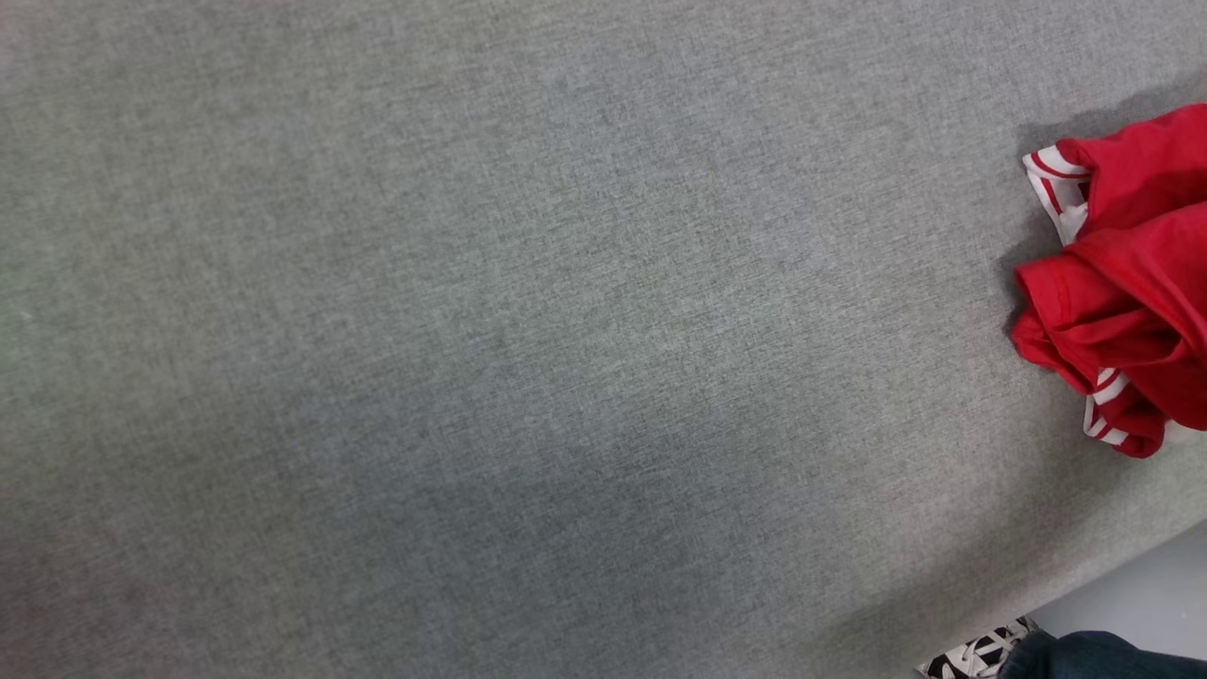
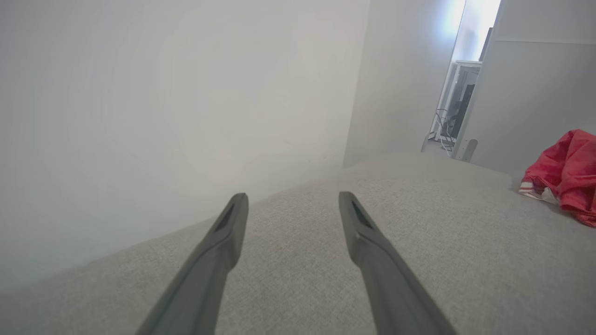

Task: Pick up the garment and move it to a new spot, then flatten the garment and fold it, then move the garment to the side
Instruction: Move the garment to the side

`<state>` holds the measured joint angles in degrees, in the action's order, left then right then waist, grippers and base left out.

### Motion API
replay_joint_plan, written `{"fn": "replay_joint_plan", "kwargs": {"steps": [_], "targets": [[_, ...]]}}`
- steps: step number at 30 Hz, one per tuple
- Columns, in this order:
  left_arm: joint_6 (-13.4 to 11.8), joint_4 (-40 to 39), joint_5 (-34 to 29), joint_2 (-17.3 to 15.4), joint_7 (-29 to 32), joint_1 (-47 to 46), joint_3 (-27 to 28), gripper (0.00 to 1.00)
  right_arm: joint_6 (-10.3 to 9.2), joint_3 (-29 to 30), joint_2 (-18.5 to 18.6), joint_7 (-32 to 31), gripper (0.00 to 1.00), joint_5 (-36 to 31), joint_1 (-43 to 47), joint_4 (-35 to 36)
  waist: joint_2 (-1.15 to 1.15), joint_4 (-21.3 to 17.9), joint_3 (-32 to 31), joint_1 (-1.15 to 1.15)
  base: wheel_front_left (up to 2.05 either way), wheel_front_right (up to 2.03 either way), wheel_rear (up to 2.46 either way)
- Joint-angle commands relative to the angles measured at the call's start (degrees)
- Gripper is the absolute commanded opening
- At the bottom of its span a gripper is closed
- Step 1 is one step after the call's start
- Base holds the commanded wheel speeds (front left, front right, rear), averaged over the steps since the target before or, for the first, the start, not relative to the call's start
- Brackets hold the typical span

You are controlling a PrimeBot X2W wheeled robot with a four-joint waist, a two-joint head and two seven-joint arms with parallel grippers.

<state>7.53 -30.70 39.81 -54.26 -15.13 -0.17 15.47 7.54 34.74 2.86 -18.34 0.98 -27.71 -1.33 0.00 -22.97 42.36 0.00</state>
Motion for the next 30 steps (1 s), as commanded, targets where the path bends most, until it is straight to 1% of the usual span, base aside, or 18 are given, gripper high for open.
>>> {"fn": "replay_joint_plan", "kwargs": {"steps": [1,3,4,5,9,14,17,20,24,27,30], "targets": [[-0.1,-0.1,0.3,0.1,0.1,0.4,0.3,1.00,-0.12,0.3,0.0,0.6,0.00,-0.6,-0.2,-0.6,0.00,-0.1,0.0,0.00,0.00,0.00,0.00],[-0.1,-0.1,0.4,0.4,0.1,0.8,0.5,1.00,-0.12,0.4,0.1,1.9,0.00,-0.9,-1.1,-1.7,0.00,-0.1,-0.2,0.00,0.00,0.00,0.00],[-0.1,0.0,0.5,0.5,0.1,1.0,0.5,1.00,-0.12,0.5,0.1,2.4,0.42,-1.1,-1.3,-2.2,0.00,-0.1,-0.4,0.00,0.00,0.00,0.00],[-0.1,0.2,0.6,0.8,0.1,1.0,0.5,1.00,-0.12,0.6,0.1,2.7,1.00,-1.3,-1.4,-2.6,0.00,-0.1,-0.6,0.00,0.00,0.00,0.00],[-0.1,0.9,0.8,2.1,0.1,0.7,-0.4,1.00,-0.12,-0.7,0.1,3.0,1.00,-1.7,-0.9,-1.9,0.00,0.4,-2.4,0.00,0.00,0.00,0.00],[-0.1,2.5,0.9,4.8,0.1,-0.7,-2.6,1.00,-0.12,-4.1,0.1,-0.3,1.00,-4.3,0.5,2.7,0.00,1.9,-5.6,0.00,0.00,0.00,0.00],[-0.1,4.1,0.6,7.1,0.1,-1.7,-4.9,1.00,-0.12,-7.3,0.0,-2.1,1.00,-5.6,1.2,5.2,0.00,3.5,-8.1,0.00,0.00,0.00,0.00],[-0.1,6.5,0.0,9.4,0.1,-2.6,-7.1,1.00,-0.12,-11.9,0.0,-3.2,1.00,-6.8,1.5,6.6,0.00,5.5,-10.6,0.00,0.00,0.00,0.00],[-0.1,11.0,-0.7,12.7,0.1,-2.3,-10.6,1.00,-0.12,-17.1,0.1,-2.5,1.00,-7.1,2.0,6.3,0.00,8.5,-14.4,0.00,0.00,0.00,0.00],[-0.1,14.3,-1.0,15.3,0.1,-1.7,-12.4,1.00,-0.12,-20.4,0.0,0.0,1.00,-6.3,3.0,5.3,0.00,10.9,-16.9,0.00,0.00,0.00,0.00],[-0.1,17.4,-0.9,17.6,0.1,-1.5,-13.4,1.00,-0.12,-23.0,0.1,3.0,1.00,-3.9,3.7,3.3,0.00,13.3,-19.0,0.00,0.00,0.00,0.00]]}}
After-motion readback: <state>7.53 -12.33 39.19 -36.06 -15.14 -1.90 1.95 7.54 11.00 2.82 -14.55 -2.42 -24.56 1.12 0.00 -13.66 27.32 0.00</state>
